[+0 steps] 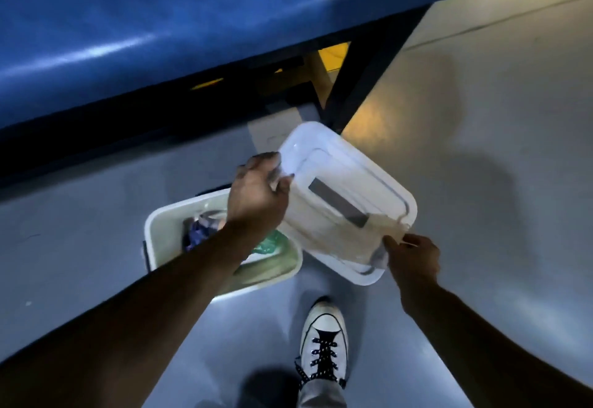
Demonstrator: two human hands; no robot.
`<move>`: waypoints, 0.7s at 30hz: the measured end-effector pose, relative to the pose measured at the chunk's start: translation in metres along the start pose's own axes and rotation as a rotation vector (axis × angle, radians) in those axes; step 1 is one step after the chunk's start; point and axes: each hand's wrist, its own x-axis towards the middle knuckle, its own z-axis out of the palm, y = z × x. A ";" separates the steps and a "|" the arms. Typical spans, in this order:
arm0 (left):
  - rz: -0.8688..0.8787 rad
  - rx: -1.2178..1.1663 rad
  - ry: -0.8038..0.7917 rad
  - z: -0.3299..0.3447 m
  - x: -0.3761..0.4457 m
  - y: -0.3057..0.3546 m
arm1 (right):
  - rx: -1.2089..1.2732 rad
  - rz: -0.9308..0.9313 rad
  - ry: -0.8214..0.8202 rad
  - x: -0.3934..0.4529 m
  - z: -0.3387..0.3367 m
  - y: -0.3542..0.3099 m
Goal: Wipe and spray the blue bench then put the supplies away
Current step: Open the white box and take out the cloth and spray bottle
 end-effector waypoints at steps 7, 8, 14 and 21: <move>0.145 0.282 -0.409 0.121 0.056 0.043 | 0.354 0.314 0.006 0.072 -0.012 0.050; 0.132 0.325 -0.473 0.137 0.064 0.040 | 0.389 0.357 -0.015 0.084 -0.007 0.060; 0.062 0.509 -0.669 0.191 0.093 0.001 | 0.414 0.440 -0.150 0.118 0.022 0.088; 0.207 0.448 -0.520 0.168 0.075 -0.005 | 0.234 0.325 -0.106 0.101 0.019 0.087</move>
